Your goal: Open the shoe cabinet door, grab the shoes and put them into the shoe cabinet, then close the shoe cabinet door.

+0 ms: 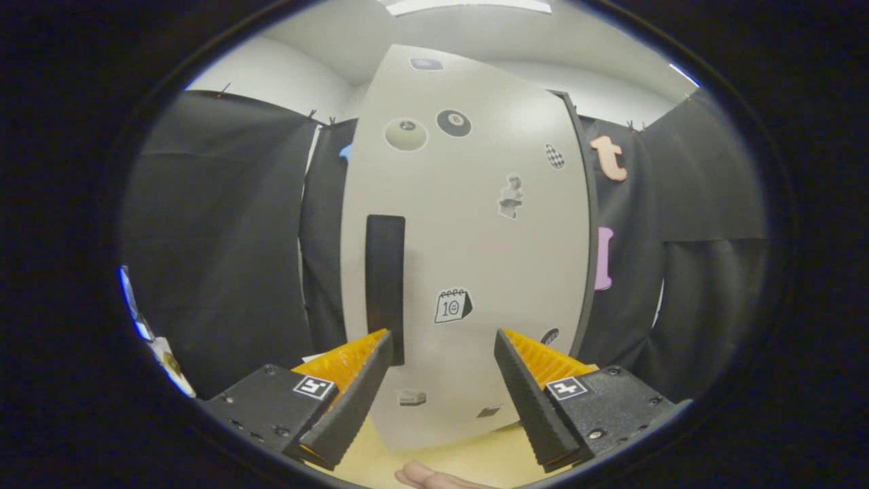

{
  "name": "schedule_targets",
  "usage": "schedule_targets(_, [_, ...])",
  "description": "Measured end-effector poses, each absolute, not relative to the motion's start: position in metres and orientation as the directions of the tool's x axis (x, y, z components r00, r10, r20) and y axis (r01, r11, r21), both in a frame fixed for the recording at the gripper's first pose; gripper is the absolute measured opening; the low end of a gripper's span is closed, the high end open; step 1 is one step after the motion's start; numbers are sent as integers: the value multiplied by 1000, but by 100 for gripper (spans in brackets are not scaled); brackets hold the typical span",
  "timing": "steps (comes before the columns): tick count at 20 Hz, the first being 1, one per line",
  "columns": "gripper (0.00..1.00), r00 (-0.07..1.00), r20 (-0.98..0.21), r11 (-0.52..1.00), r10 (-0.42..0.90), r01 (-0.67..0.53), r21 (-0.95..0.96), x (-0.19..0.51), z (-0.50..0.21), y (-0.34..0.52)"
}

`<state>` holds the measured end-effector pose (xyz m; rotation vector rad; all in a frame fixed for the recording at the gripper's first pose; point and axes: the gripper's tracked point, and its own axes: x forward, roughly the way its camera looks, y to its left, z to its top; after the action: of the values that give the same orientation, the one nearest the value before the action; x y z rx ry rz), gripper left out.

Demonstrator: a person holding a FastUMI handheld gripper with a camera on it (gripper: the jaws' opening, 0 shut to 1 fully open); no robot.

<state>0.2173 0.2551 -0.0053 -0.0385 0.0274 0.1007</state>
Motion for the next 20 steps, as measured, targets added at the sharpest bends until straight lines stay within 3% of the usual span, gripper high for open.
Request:
schedule_targets(9, [99, 998, 60, 999, 27, -26, -28, 152, 19, 243])
schedule_targets(20, [99, 976, 132, 984, 175, -175, -14, 46, 6, 245])
